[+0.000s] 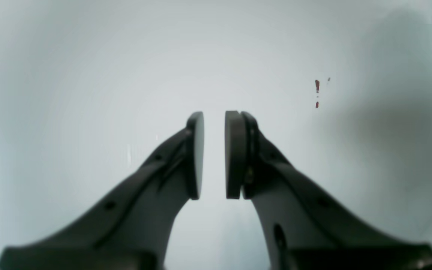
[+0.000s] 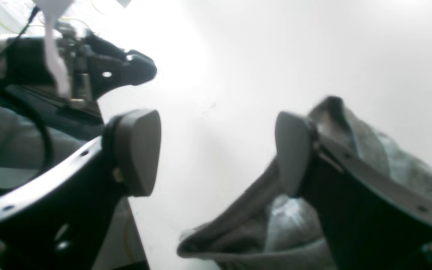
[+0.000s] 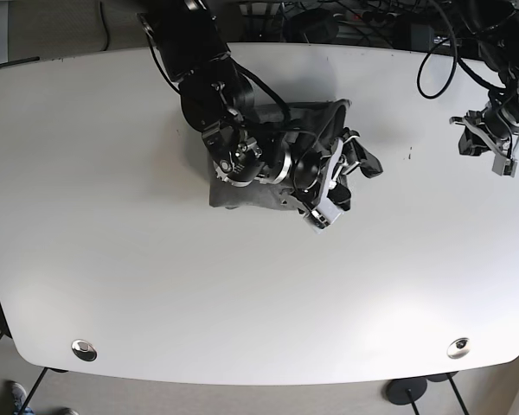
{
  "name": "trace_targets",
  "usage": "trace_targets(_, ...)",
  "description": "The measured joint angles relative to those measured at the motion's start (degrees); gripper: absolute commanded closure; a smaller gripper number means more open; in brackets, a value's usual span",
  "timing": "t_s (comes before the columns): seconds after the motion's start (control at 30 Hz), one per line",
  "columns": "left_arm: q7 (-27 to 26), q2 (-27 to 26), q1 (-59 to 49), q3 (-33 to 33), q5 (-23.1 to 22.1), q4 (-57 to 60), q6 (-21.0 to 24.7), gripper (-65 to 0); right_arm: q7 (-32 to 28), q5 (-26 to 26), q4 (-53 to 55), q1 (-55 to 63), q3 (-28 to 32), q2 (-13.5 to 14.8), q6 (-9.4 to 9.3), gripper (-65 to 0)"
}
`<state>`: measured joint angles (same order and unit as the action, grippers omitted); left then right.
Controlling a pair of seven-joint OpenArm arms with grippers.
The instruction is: Fold the T-shirt properly
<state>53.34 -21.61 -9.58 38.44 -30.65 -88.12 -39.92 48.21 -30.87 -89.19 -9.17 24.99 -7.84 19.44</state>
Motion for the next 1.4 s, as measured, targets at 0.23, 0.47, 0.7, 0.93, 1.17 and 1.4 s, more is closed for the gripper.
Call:
trace_targets(0.23,0.04,5.68,-2.47,-10.64,-0.07,-17.09,-0.02,-8.2,-0.15,-0.39,-8.63,5.46,-0.33,8.44,-0.2,-43.6)
trace_targets(0.47,-0.2,10.25,-2.47,-27.06,-0.02,-20.96,0.0,-7.9,-0.13,-0.26,-13.38,13.46,-19.8,10.88,0.26,-10.9)
trace_targets(0.7,-0.17,12.9,-2.32,-36.81,0.0,-15.47,0.02,-7.6,-0.09,0.37,-3.26,4.37,-26.16,13.16,0.17,-4.9)
trace_targets(0.93,-4.46,10.75,-0.52,-36.15,-1.36,-2.75,-0.24,-7.6,-9.29,-0.31,9.14,-0.07,-19.71,16.52,0.5,-4.9)
trace_targets(1.17,-7.87,8.68,4.15,-35.98,-1.64,2.69,-0.61,-7.8,-16.06,-0.46,15.67,-0.2,-15.67,18.86,0.85,-4.6)
trace_targets(1.4,-7.76,7.08,16.0,-36.35,-0.68,13.62,-0.39,-7.9,-17.16,-0.48,14.91,3.06,-15.82,22.05,0.85,-2.4)
